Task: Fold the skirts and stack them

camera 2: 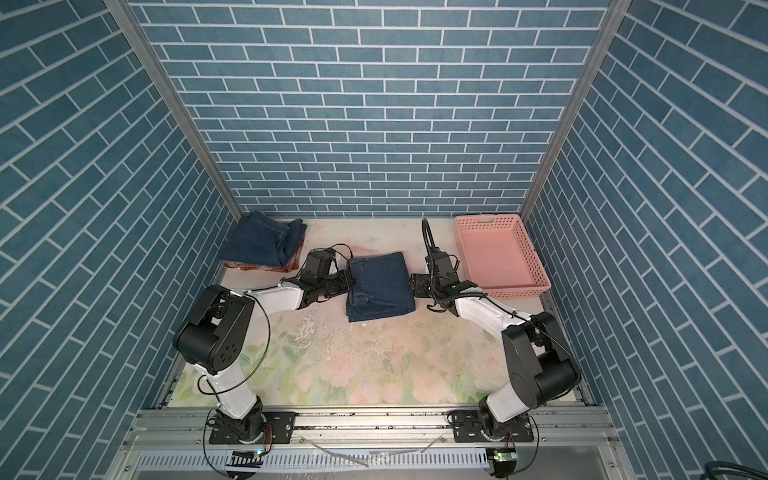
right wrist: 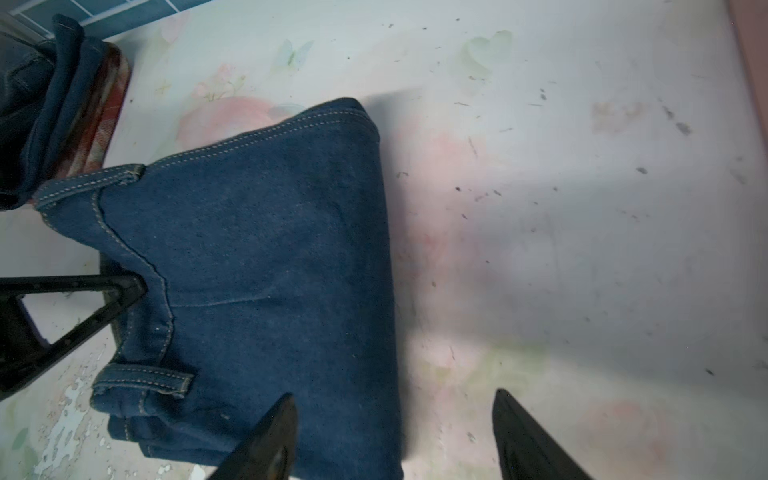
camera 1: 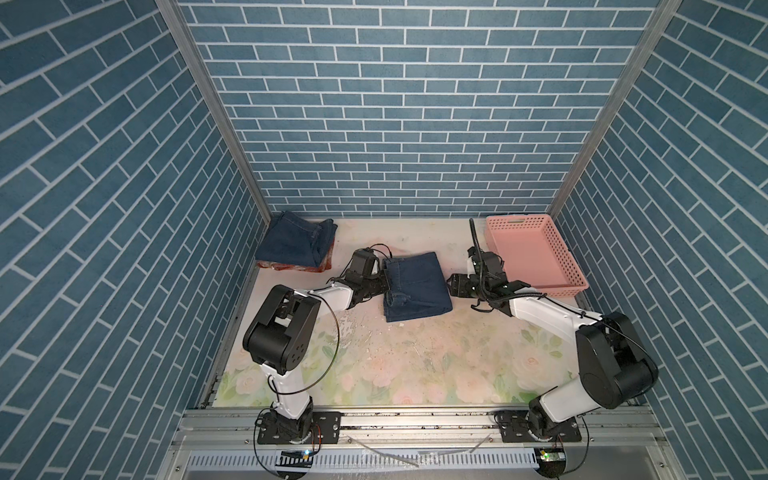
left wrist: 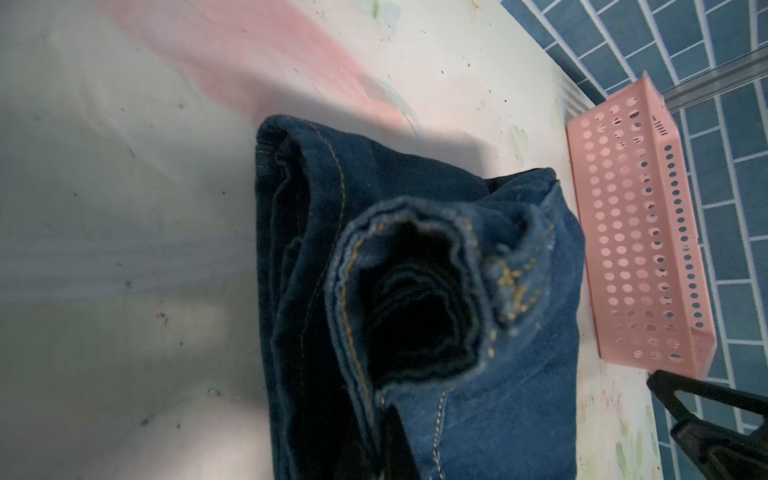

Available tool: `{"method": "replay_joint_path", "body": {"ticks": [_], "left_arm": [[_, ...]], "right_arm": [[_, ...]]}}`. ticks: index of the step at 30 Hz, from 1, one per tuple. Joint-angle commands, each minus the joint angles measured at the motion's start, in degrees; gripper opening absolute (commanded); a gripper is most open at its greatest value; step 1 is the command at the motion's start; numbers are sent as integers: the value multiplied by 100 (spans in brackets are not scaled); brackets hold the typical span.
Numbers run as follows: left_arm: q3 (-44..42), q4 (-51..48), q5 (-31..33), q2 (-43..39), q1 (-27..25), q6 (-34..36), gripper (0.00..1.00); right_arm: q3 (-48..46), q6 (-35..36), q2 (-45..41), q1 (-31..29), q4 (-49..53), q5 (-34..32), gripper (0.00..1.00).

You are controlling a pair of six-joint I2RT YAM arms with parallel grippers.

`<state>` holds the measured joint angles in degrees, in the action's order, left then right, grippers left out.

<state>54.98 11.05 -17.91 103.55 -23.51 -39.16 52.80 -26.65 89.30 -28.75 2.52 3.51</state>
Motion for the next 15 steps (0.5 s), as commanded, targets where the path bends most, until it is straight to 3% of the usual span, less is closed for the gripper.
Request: {"method": "replay_joint_path", "body": {"ticks": [1, 15], "left_arm": [[-88, 193, -123, 221, 127, 93, 0], [-163, 378, -271, 666, 296, 268, 0]], "right_arm": [[522, -116, 245, -85, -245, 312, 73], [1450, -684, 1659, -131, -1239, 990, 73]]}}
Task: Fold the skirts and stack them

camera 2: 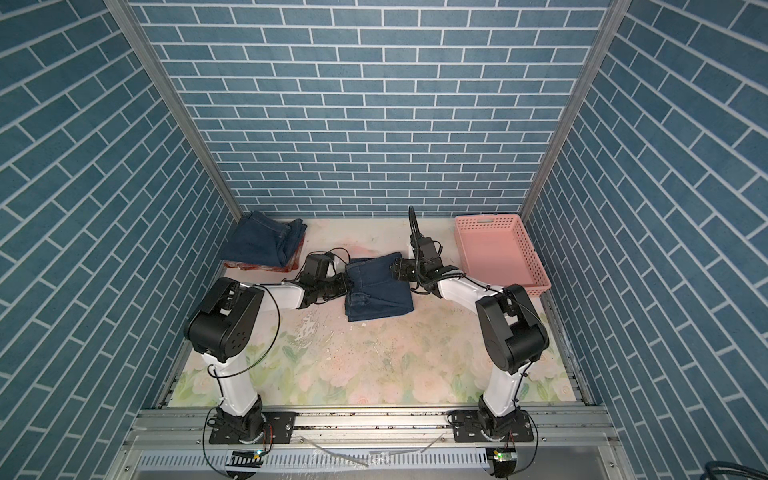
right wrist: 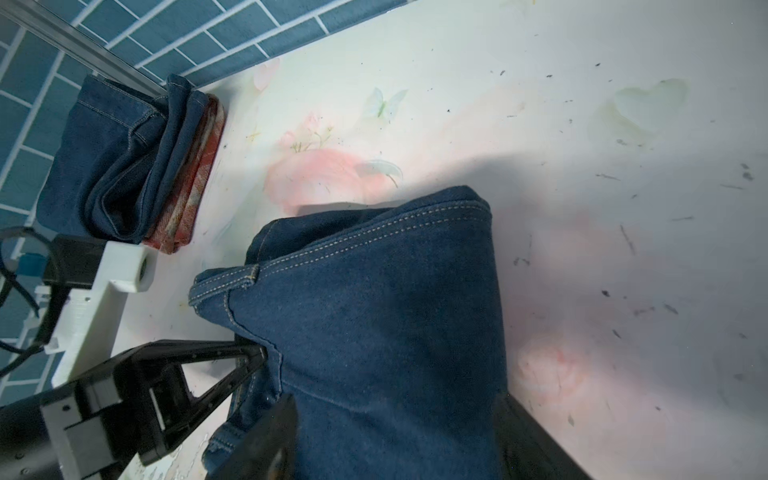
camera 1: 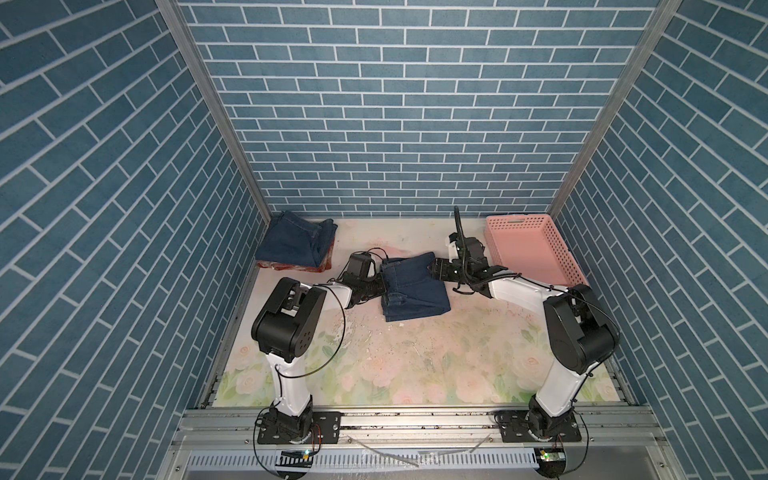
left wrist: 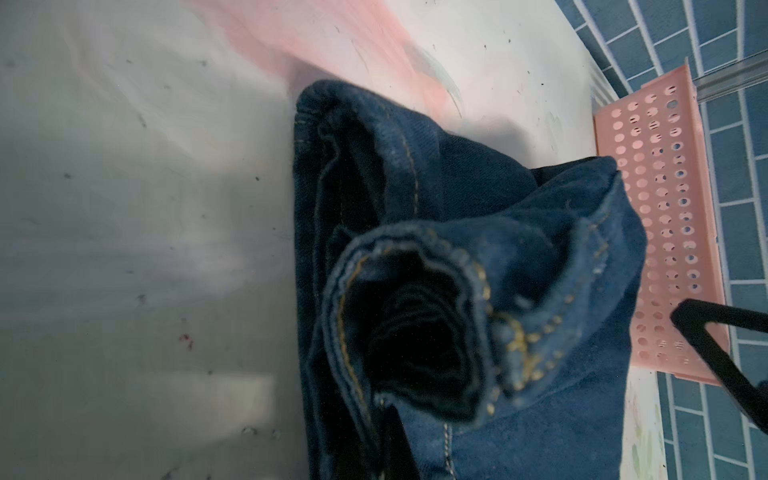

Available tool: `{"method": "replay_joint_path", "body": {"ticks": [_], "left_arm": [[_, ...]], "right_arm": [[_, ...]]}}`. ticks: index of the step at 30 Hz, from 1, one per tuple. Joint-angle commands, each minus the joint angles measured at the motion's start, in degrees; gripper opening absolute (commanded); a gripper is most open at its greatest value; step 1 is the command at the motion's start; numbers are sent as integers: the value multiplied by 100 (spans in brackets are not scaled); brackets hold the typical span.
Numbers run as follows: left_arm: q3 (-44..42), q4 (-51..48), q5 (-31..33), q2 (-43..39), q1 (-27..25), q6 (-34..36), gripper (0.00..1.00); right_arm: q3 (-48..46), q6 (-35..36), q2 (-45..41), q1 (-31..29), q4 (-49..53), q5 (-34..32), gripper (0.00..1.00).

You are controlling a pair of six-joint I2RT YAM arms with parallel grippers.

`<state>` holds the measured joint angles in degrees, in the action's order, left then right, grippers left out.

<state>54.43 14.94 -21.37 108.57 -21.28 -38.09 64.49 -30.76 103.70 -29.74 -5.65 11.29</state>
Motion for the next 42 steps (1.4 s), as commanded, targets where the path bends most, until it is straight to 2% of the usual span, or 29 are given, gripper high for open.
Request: {"method": "replay_joint_path", "body": {"ticks": [1, 7, 12, 16, 29, 35, 42], "left_arm": [[-109, -47, 88, 155, 81, 183, 0], [-157, -79, 75, 129, 119, 222, 0], [-161, -145, 87, 76, 158, 249, 0], [-126, -192, 87, 46, 159, 242, 0], [50, -421, 119, 49, 159, 288, 0], [32, -413, 136, 76, 160, 256, 0], [15, -492, 207, 8, 159, 304, 0]], "right_arm": [[285, -327, 325, -31, -548, 241, 73], [-69, -535, 818, -50, -1162, 188, 69], [-540, -588, 1152, -50, -1349, 44, 62], [-667, -558, 1293, -50, -1313, -58, 59], [46, -97, -7, -50, -139, -131, 60], [157, -506, 13, -57, -664, 216, 59], [-691, -897, 317, -212, -1493, 295, 55]]}}
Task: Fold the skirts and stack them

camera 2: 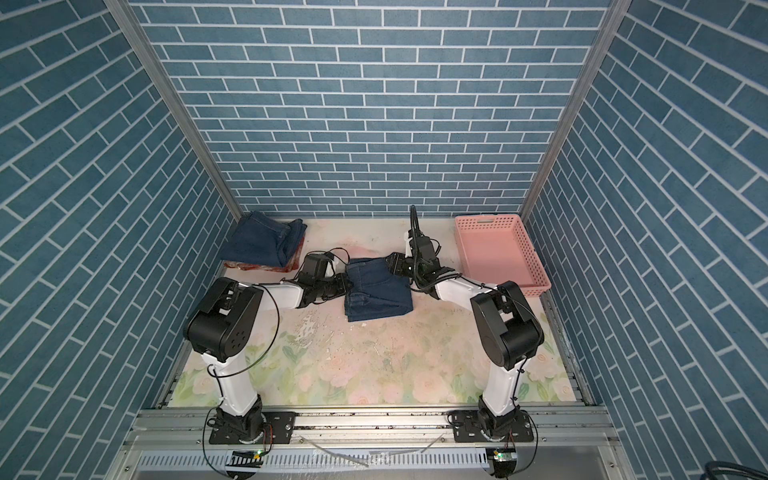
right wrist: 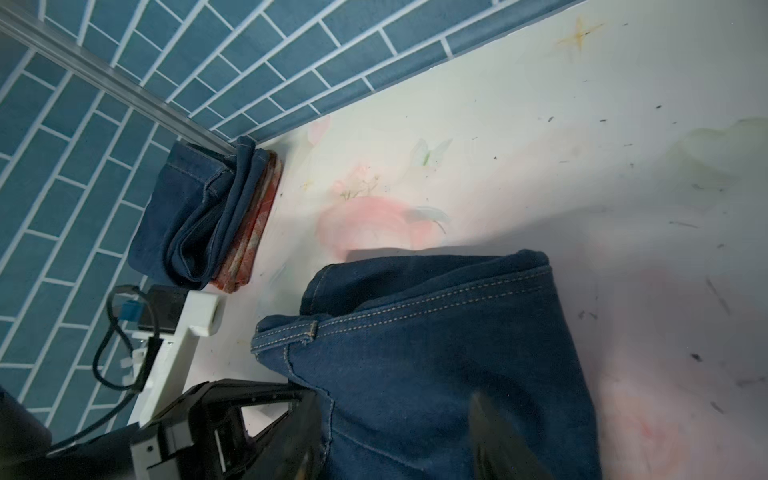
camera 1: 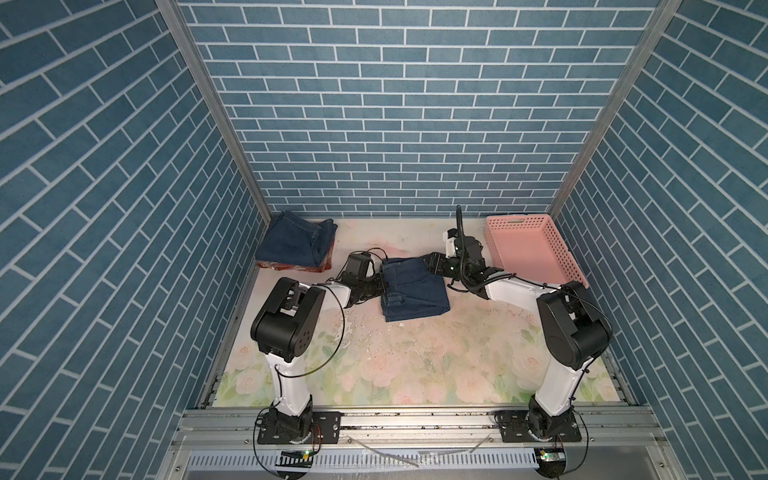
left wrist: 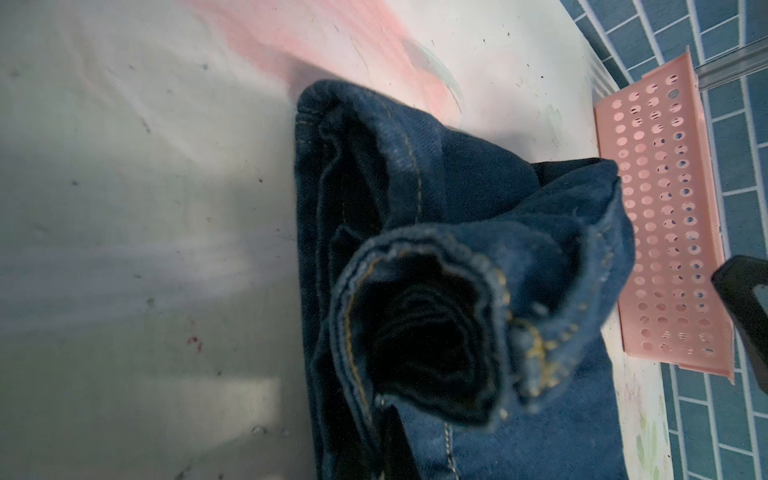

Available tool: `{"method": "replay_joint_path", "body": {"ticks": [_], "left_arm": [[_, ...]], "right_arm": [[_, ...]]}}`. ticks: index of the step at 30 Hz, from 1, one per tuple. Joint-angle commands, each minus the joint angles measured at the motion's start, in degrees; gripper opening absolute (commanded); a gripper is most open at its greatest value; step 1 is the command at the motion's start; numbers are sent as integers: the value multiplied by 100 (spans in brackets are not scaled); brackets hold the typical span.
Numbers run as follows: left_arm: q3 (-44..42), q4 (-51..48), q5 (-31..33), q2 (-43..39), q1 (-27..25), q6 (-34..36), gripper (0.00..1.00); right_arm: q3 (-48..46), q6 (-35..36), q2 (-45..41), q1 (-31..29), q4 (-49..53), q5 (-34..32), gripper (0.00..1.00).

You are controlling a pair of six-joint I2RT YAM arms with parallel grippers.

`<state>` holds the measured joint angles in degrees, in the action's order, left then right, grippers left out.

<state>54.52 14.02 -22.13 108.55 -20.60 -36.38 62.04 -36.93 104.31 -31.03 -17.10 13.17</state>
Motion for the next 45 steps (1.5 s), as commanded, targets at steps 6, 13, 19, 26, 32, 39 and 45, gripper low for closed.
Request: {"method": "replay_joint_path", "body": {"ticks": [6, 13, 19, 26, 32, 39, 45], "left_arm": [[23, -400, 288, 15, 91, 107, 0], [101, -506, 328, -97, 91, 90, 0], [300, -986, 635, -787, 91, 306, 55], [539, -1540, 1062, -1730, 51, 779, 69], [782, -1491, 811, -1768, -428, 1293, 55], [1034, -906, 450, -1064, -913, 1203, 32], [1446, -639, 277, -240, -963, 1209, 30]], "right_arm": [[-1105, -427, 876, -208, -826, 34, 48], [-1191, -397, 929, -325, -738, -140, 44], [-883, -85, 367, -312, -222, -271, 45], [-475, -24, -287, -162, 91, -131, 51], [-753, -162, -989, 119, 224, -226, 52], [-1429, -193, -1804, 446, 300, -383, 50], [-1775, -79, -2115, 466, 400, -491, 50]]}}
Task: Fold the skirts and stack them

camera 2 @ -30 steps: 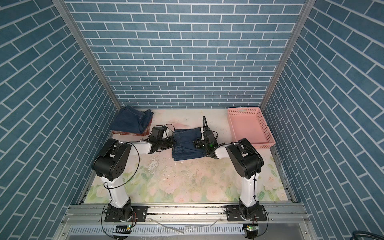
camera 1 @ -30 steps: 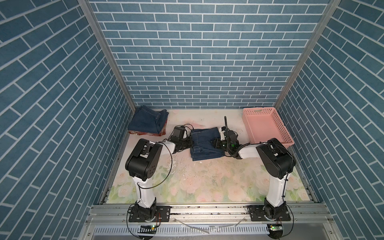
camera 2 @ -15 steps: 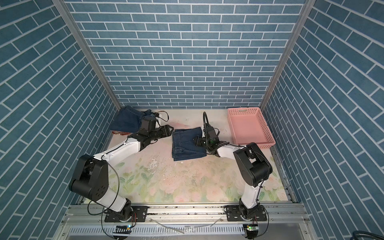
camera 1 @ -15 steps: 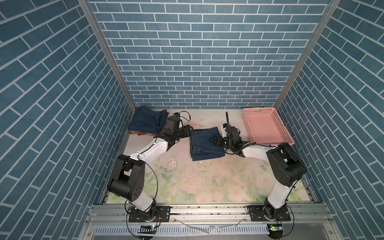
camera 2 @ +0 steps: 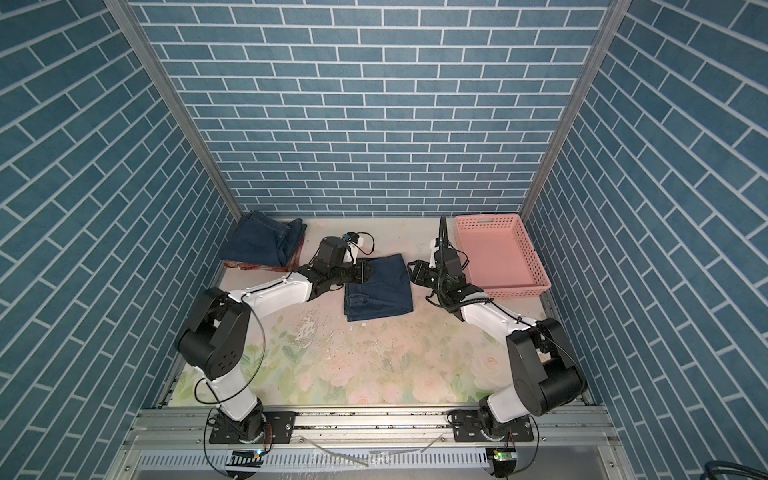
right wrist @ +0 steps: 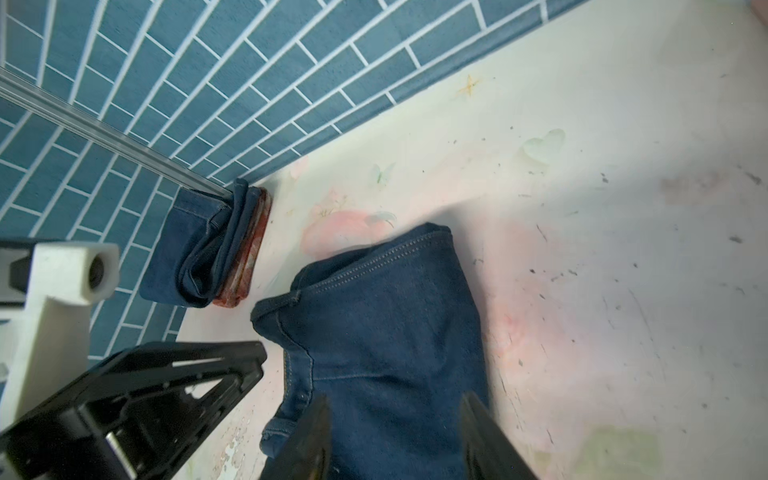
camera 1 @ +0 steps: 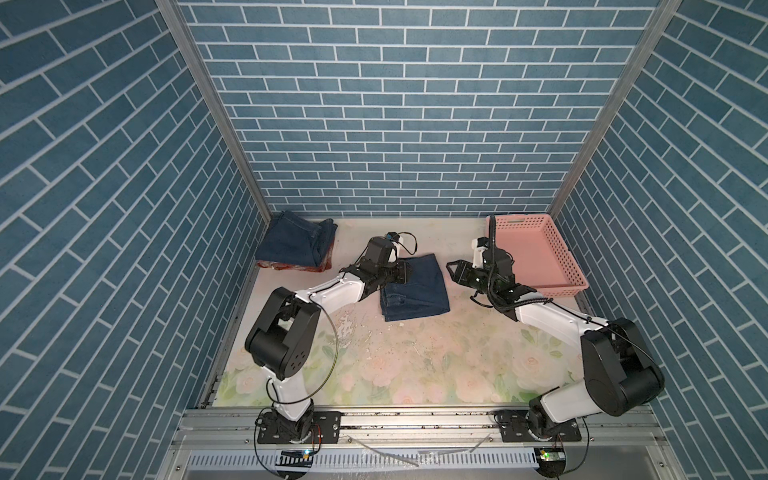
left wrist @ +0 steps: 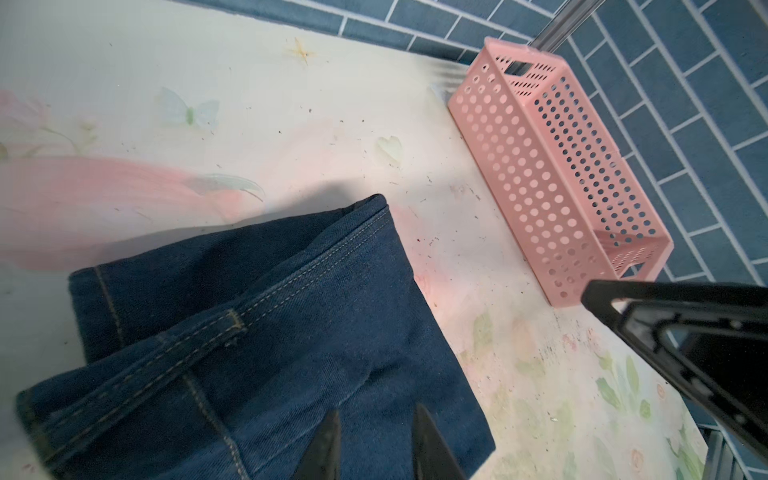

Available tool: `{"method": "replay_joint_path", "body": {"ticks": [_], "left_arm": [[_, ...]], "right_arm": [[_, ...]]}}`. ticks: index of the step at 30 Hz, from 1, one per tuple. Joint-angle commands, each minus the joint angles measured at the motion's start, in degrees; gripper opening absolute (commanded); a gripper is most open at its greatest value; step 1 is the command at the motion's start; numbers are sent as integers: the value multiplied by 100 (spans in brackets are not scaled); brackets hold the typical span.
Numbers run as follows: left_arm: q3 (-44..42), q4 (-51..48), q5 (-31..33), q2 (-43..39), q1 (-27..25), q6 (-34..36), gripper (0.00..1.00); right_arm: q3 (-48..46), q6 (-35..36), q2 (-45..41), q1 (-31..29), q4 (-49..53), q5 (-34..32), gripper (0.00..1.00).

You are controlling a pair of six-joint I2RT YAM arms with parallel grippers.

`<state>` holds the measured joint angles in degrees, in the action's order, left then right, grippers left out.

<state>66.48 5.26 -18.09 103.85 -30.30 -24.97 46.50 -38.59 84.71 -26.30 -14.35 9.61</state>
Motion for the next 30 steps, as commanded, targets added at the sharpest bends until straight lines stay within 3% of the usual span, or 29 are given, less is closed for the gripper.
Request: {"method": "replay_joint_path", "body": {"ticks": [1, 10, 17, 30], "left_arm": [[309, 235, -112, 335, 7, 112, 30], [762, 298, -146, 915, 246, 407, 29], [474, 744, -199, 1360, 494, 412, 28], [123, 1423, -533, 1857, 906, 24, 27]], "right_arm": [[-257, 102, -180, -6, 122, -141, 50], [-536, 238, -262, -15, 143, -162, 49], [-514, 277, -163, -104, -39, -30, 49], [-111, 738, 755, -1139, -1254, 83, 48]]}}
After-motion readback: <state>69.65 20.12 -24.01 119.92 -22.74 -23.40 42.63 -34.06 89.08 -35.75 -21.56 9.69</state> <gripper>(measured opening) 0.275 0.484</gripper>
